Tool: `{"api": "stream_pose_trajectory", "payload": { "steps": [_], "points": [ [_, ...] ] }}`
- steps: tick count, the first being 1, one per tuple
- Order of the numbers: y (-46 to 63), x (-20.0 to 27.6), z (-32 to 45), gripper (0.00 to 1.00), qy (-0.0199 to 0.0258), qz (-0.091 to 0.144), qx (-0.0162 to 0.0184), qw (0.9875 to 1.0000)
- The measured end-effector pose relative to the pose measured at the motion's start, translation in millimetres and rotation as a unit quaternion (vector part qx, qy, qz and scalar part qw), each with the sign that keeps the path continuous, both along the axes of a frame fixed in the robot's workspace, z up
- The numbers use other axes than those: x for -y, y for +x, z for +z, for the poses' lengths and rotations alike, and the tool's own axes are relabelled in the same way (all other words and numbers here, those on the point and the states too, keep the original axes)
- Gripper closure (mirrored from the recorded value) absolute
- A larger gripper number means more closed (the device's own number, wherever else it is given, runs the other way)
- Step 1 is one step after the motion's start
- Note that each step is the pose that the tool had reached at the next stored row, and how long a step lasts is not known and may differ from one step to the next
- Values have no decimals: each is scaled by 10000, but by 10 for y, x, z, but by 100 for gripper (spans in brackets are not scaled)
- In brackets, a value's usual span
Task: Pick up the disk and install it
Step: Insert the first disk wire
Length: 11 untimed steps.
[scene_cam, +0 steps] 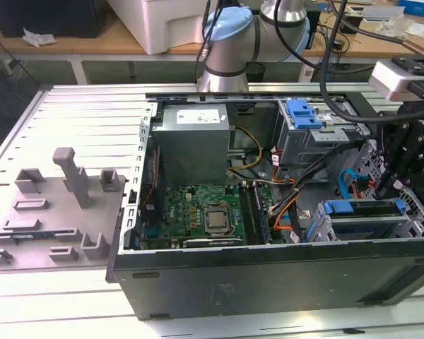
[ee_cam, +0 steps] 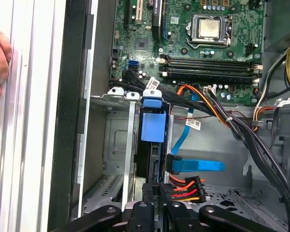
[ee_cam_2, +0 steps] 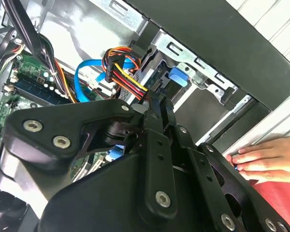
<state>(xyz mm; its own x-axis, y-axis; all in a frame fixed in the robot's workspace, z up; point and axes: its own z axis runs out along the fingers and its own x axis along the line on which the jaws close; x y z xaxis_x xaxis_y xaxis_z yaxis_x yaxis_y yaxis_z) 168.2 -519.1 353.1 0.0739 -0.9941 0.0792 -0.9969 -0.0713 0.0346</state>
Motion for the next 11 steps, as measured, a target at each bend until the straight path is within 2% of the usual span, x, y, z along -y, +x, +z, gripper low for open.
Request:
{"api": "stream_pose_trajectory", "payload": {
  "steps": [11],
  "points": [
    [0,1,-3,83,11,2,0,10000]
  ]
}}
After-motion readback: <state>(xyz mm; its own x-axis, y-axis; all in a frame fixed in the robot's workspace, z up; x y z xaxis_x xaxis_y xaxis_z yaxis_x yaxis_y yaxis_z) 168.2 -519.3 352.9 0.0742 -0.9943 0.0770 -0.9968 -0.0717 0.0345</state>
